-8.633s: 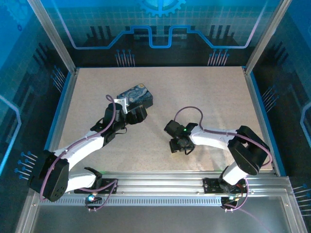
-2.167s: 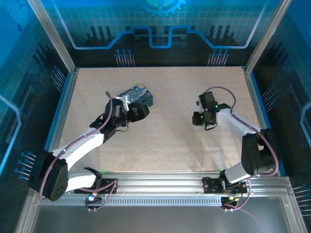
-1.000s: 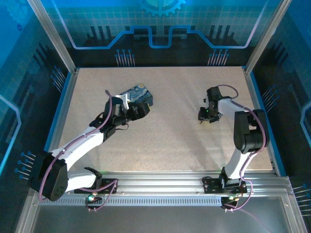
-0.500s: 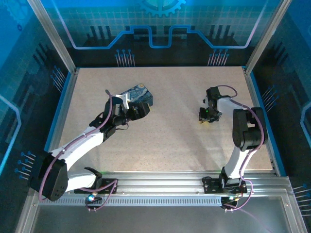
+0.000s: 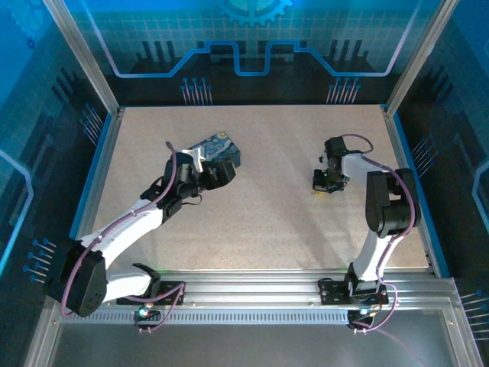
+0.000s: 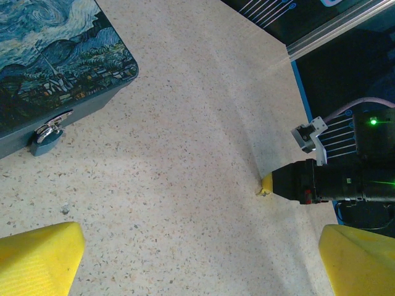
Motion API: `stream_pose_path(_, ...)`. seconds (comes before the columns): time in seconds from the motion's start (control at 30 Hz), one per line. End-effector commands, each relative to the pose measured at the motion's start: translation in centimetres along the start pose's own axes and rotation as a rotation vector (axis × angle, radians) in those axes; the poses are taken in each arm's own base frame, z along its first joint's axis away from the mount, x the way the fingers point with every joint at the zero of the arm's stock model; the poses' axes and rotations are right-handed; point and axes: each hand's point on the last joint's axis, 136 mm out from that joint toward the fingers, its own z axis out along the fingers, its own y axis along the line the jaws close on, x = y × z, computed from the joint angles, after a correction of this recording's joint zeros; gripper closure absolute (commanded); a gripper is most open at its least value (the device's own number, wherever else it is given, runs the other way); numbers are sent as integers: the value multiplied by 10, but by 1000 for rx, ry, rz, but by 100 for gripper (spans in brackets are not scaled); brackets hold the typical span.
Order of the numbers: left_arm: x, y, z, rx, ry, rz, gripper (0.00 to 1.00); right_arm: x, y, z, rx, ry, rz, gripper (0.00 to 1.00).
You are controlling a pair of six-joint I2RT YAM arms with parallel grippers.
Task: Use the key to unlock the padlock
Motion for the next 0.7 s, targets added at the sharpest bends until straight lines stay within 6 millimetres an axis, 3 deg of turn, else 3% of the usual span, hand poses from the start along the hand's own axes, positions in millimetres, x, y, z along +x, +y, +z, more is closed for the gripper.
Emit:
stream_pose_path(0.0,-7,-7,-2,3,-13,27,1,10,3,-3,-44,14,26,100)
stream_pose_path(0.4,-2,-14,4,61,5,-37,1,11,34,-28,-248,-97,137,100)
stream_pose_path(0.67,6,-21,14,131,54,-127,1,22,57,-39,-420,-119,227,100)
